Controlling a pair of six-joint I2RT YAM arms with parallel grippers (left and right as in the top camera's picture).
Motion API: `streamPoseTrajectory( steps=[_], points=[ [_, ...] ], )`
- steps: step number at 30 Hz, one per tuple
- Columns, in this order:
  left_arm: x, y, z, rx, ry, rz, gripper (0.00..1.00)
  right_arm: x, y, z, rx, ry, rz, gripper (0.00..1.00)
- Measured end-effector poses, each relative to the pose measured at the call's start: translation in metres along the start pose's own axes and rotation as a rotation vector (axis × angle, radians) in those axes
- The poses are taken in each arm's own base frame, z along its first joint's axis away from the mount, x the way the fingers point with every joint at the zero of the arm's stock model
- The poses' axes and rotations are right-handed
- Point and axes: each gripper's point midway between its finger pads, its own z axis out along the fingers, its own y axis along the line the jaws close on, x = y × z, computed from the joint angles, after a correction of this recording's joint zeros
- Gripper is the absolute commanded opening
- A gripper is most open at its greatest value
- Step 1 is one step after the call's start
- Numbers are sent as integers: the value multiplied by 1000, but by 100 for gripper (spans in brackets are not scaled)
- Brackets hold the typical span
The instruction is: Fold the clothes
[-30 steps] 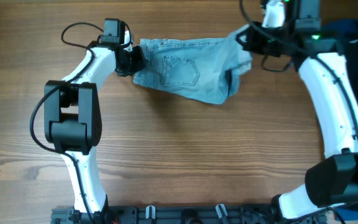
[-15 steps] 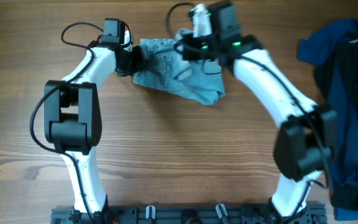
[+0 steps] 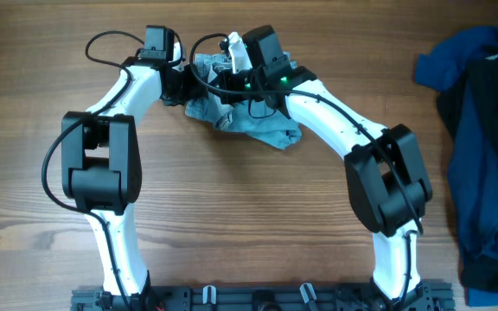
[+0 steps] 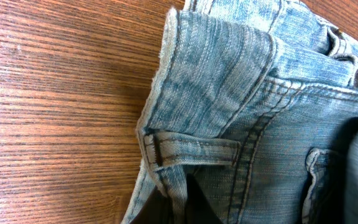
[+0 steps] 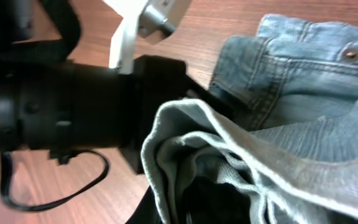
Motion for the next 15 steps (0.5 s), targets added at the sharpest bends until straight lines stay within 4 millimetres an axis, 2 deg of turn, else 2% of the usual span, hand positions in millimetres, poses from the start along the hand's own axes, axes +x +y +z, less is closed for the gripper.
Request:
streamPoseTrajectory(
  steps=[8,15],
  points=[
    [0,0,0,-1,0,2,4,-22,-3,-1,33,-95,-32,4],
    [0,0,0,-2,0,2,4,-27,-9,-2,65,-118,-12,4]
  ],
)
